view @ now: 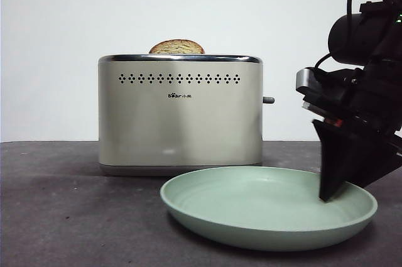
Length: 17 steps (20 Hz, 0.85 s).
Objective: Take the bread from the toaster,put the bread on the plate,put the plate on the table
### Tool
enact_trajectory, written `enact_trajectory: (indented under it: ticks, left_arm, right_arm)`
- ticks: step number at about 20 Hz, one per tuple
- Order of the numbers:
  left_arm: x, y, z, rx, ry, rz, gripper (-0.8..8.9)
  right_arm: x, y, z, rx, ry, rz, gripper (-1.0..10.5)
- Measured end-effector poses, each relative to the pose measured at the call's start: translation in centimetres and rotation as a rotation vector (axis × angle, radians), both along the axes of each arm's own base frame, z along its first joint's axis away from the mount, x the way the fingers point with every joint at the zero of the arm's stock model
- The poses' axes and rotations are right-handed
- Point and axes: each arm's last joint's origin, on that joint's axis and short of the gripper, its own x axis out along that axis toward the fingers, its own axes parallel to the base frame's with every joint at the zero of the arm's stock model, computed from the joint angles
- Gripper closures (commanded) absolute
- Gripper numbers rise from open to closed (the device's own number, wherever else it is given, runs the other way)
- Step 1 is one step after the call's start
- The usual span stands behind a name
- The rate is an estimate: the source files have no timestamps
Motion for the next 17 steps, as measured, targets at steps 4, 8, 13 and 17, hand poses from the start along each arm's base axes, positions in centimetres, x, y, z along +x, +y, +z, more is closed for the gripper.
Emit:
enact_trajectory:
  ticks: [4,8,13,17]
  left_arm:
    - [0.9,-0.6,-0.6,-0.038,0.061,-0.088,8.10]
    - [3.0,-2.3,-2.0,-0.081,0.158,-0.238,8.10]
    - [6.9,-6.0,-5.5,-0.048,0.296,-0.358,8.10]
    - [9.9,-9.7,-9.9,0.010,0.427,-0.447,8.09]
  right_arm:
    - [0.1,0.1,0.4,0.038,0.000,0.000,9.4]
    - [-0.9,0.6,3.0,0.140,-0.059,0.054,9.4]
    - [-3.2,1.9,6.4,0.222,-0.144,0.129,9.4]
    - [-3.9,2.7,6.9,0.237,-0.144,0.149,9.4]
